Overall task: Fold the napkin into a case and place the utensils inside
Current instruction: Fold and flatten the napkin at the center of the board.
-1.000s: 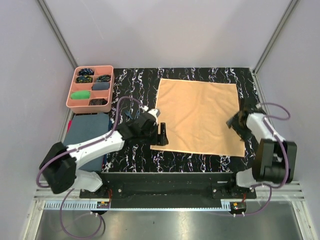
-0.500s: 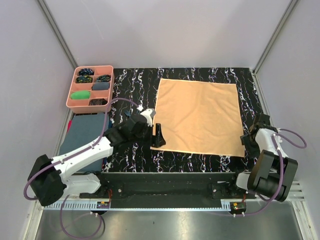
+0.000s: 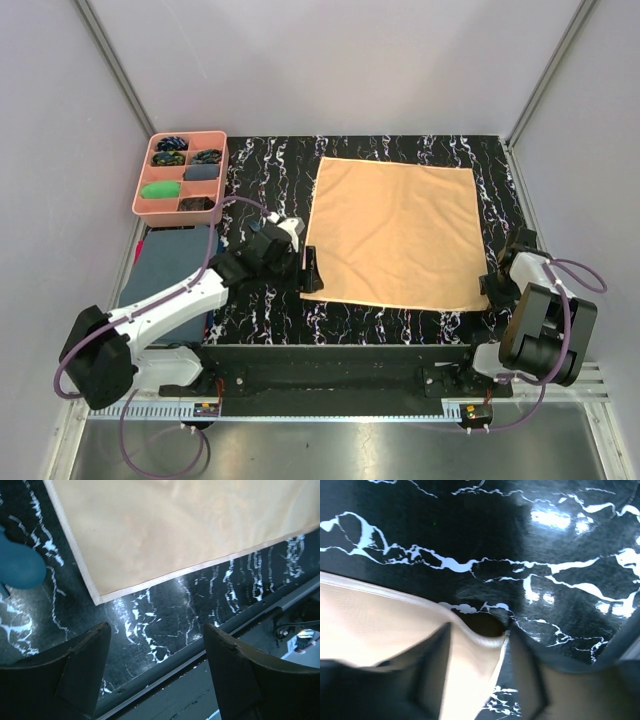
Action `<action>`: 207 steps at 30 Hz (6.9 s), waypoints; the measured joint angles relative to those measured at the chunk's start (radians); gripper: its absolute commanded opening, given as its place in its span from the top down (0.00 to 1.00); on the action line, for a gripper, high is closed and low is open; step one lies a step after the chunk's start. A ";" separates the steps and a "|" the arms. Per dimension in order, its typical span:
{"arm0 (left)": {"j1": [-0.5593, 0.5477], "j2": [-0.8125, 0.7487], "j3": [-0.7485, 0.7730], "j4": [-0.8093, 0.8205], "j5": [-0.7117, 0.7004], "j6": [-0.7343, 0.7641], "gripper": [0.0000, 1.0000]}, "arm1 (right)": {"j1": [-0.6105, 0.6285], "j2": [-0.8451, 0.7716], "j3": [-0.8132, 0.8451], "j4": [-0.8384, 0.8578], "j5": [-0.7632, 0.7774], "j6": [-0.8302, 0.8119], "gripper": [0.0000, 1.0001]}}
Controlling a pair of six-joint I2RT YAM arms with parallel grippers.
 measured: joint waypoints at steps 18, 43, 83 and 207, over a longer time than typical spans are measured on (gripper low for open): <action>-0.043 0.203 0.002 -0.059 -0.246 -0.167 0.28 | -0.001 -0.221 -0.082 0.092 -0.130 -0.084 0.92; -0.077 0.433 0.114 -0.124 -0.407 -0.359 0.48 | -0.001 -0.292 -0.134 0.134 -0.188 -0.112 0.54; -0.111 0.175 0.025 0.031 -0.399 -0.100 1.00 | -0.001 -0.265 -0.108 -0.140 -0.102 -0.021 0.34; -0.009 0.469 0.417 -0.035 -0.402 -0.037 1.00 | 0.458 0.539 0.533 0.259 -0.442 -0.235 0.40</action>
